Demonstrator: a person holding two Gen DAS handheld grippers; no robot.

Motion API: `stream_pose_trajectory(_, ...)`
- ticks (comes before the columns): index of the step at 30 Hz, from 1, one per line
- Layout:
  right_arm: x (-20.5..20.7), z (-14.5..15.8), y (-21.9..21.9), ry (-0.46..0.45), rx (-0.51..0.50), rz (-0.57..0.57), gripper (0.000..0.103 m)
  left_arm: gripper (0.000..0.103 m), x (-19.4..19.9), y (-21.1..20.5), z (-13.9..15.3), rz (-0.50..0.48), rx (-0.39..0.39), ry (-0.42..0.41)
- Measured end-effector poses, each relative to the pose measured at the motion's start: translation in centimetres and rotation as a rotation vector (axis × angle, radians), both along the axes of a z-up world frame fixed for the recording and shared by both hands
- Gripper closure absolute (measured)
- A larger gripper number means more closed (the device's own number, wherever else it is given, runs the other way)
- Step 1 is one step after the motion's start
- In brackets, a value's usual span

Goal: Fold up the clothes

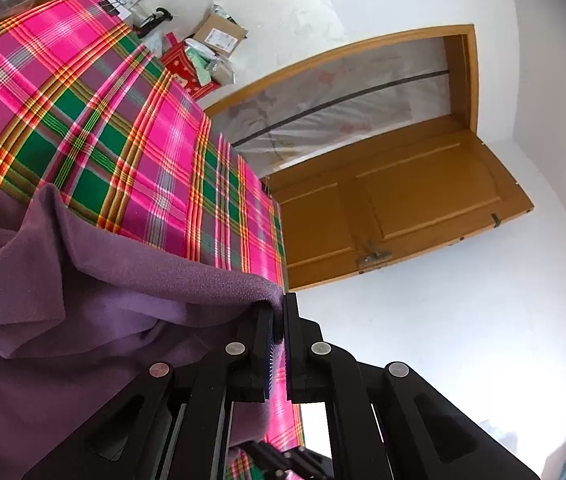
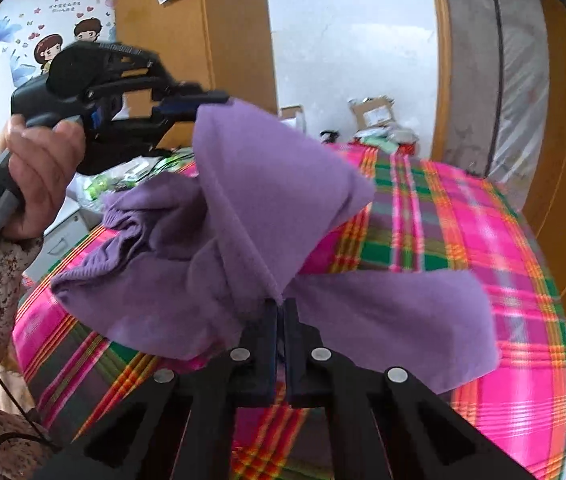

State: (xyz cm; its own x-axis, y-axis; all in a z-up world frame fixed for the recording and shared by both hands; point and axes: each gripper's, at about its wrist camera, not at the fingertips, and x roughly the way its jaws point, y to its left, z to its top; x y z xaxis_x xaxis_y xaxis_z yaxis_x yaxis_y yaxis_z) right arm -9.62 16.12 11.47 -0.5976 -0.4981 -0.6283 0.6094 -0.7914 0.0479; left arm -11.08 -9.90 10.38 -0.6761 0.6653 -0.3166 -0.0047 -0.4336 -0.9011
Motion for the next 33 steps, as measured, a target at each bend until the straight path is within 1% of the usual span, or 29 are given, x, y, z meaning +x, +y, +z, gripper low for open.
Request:
stream_pose_trajectory(6, 0.3, 2.7, 1.8, 0.123, 0.006, -0.113, 0.101, 0.099, -0.1, 0.5, 0.1, -0.011, 0.003, 0.003)
stream_pose_trajectory(11, 0.7, 4.9, 2.9, 0.229, 0.019, -0.172, 0.101, 0.099, -0.3, 0.9, 0.2, -0.028, 0.005, 0.001)
stream_pose_trajectory(16, -0.1, 6.8, 2.9, 0.337, 0.079, -0.208, 0.101, 0.099, -0.7, 1.6, 0.3, -0.048, -0.003, 0.009)
stream_pose_trajectory(19, -1.6, 7.7, 2.8, 0.387, 0.119, -0.228, 0.101, 0.099, -1.1, 1.9, 0.2, -0.054, -0.002, 0.005)
stream_pose_trajectory(23, -4.3, 8.5, 2.3, 0.42, 0.136, -0.248, 0.101, 0.098, -2.1, 2.4, 0.0, -0.066, -0.023, 0.01)
stream_pose_trajectory(29, -8.2, 7.8, -0.2, 0.464, 0.255, -0.228, 0.101, 0.098, -4.5, 2.5, -1.0, -0.051, -0.052, -0.025)
stream_pose_trajectory(33, -10.9, 6.9, -1.3, 0.483, 0.318, -0.215, 0.101, 0.098, -6.4, 2.0, -1.7, -0.035, -0.048, -0.044)
